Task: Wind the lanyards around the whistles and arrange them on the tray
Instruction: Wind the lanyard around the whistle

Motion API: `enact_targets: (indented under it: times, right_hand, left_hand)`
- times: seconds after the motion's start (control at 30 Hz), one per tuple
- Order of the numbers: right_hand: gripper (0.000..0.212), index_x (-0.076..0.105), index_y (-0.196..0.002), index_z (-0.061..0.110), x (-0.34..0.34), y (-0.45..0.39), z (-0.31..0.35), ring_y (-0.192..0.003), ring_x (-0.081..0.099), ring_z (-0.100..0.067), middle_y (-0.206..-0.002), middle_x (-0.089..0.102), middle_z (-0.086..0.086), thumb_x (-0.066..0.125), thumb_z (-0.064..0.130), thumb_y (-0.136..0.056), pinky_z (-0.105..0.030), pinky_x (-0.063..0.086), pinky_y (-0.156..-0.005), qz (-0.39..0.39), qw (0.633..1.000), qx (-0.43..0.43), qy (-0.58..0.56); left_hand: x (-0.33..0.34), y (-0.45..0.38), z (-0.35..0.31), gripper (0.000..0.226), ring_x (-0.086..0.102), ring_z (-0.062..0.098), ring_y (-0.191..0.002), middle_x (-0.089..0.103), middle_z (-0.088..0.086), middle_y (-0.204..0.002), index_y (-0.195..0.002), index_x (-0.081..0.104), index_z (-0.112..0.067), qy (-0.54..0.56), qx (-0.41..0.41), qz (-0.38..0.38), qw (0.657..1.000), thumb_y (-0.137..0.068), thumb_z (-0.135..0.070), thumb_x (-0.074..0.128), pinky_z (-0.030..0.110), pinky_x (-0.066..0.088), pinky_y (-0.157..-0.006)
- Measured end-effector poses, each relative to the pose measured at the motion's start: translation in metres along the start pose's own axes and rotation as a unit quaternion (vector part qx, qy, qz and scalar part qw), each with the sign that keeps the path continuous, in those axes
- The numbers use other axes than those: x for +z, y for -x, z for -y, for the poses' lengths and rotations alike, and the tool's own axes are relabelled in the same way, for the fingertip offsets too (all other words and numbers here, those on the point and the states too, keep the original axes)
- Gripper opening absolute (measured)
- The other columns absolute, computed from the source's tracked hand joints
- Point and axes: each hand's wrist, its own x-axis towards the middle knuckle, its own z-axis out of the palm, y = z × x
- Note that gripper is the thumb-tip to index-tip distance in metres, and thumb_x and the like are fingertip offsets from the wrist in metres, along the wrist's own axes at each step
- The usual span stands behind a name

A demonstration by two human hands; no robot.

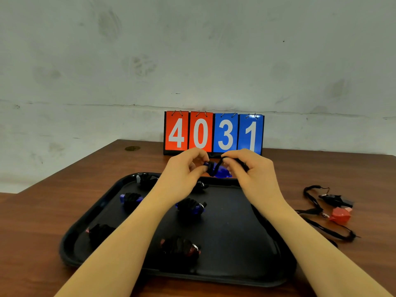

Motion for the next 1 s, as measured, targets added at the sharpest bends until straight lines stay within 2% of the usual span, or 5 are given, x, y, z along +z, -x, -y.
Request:
enact_targets:
  times: [0.2,0.43,0.6,0.83,1.0]
  right_hand:
    - [0.015,0.07,-0.097,0.017,-0.003,-0.001,0.001,-0.083,0.059,0.008,-0.081,0.061,0.02,0.064,0.012,-0.084,-0.007,0.047,-0.074,0.018,0.993,0.092,-0.07]
    - [0.021,0.068,-0.084,0.029,-0.01,-0.005,0.0,-0.087,0.059,0.009,-0.083,0.067,0.013,0.064,0.009,-0.083,-0.006,0.048,-0.07,0.055,0.97,0.157,-0.178]
    - [0.017,0.069,-0.091,0.025,-0.012,-0.006,-0.006,-0.105,0.056,-0.005,-0.092,0.068,0.01,0.062,0.011,-0.084,-0.007,0.05,-0.073,0.062,0.958,0.202,-0.193]
    - [0.019,0.071,-0.074,0.021,-0.006,-0.002,0.003,-0.068,0.06,-0.008,-0.068,0.068,-0.004,0.062,0.008,-0.085,-0.017,0.049,-0.068,0.095,0.959,0.185,-0.193]
    - [0.018,0.07,-0.072,0.026,0.0,-0.002,0.009,-0.069,0.061,-0.002,-0.066,0.068,0.007,0.064,0.014,-0.084,-0.014,0.049,-0.063,0.112,0.962,0.158,-0.192]
  left_hand:
    - [-0.001,0.002,-0.003,0.016,0.055,-0.01,-0.071,0.057,-0.014,-0.077,-0.092,0.057,-0.027,0.042,0.024,0.035,0.998,-0.088,-0.011,0.058,0.0,0.041,-0.066]
    - [-0.002,0.004,-0.007,0.02,0.065,-0.001,-0.077,0.066,-0.01,-0.08,-0.089,0.056,-0.029,0.104,0.02,0.05,0.993,-0.087,-0.009,0.058,0.004,0.046,-0.073]
    - [-0.002,0.005,-0.01,0.02,0.067,0.003,-0.079,0.067,-0.008,-0.083,-0.089,0.058,-0.027,0.149,0.02,0.05,0.987,-0.086,-0.007,0.06,0.008,0.048,-0.077]
    - [-0.001,0.001,-0.008,0.021,0.069,0.009,-0.073,0.068,-0.002,-0.081,-0.091,0.059,-0.017,0.263,-0.018,-0.009,0.965,-0.084,0.003,0.058,0.021,0.055,-0.077]
    - [-0.001,-0.001,-0.006,0.019,0.067,0.004,-0.066,0.067,0.002,-0.079,-0.089,0.056,-0.019,0.269,-0.049,-0.059,0.96,-0.086,0.0,0.057,0.016,0.055,-0.069]
